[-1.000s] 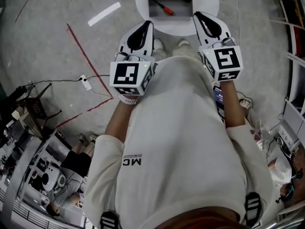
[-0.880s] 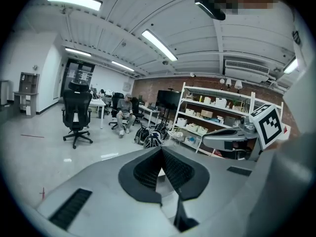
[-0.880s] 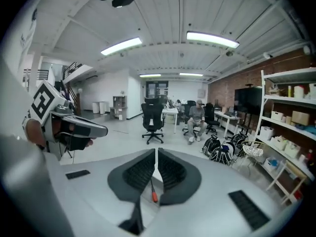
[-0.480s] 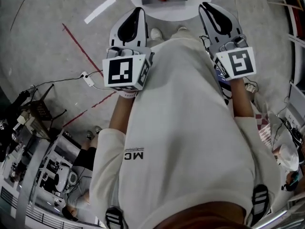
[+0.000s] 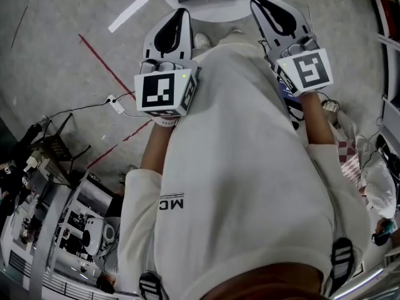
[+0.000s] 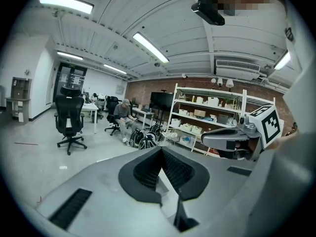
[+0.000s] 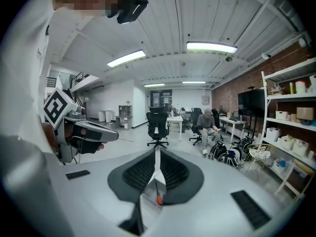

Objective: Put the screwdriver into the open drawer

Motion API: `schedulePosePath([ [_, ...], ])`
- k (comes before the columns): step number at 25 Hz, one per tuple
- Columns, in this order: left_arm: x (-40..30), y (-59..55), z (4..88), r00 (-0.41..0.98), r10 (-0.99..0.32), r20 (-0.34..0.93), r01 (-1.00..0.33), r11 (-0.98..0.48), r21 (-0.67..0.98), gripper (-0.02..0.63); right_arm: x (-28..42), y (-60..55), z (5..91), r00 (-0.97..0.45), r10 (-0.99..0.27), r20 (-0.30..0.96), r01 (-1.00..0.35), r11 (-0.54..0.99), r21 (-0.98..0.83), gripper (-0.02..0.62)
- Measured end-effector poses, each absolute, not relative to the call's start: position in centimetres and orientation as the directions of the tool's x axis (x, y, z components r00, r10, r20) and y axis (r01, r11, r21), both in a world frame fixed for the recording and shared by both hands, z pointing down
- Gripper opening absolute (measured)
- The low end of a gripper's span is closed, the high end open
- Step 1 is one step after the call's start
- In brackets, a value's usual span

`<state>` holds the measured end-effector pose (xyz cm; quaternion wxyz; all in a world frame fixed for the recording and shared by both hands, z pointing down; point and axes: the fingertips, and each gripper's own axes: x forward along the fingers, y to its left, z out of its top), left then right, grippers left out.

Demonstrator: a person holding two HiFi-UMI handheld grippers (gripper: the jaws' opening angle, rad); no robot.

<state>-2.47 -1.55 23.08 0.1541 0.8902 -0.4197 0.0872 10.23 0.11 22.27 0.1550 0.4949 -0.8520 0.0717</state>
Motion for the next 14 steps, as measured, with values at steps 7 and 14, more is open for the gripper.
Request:
schedulePosePath([
  [7, -1.8, -1.6, 23.1, 0.649, -0.704, 0.289, -0.76, -0.618, 0.199, 0.009, 9.6, -0.3, 22.3, -0.491, -0.802, 0.34, -0.85, 0.526, 0.013, 0.077],
  [14, -1.4, -1.4, 22.9, 0.656, -0.699, 0.285, -0.754, -0.626, 0.198, 0.009, 9.7, -0.1, 22.5, -0.468, -0.803, 0.369, -0.862, 0.507, 0.01, 0.077],
])
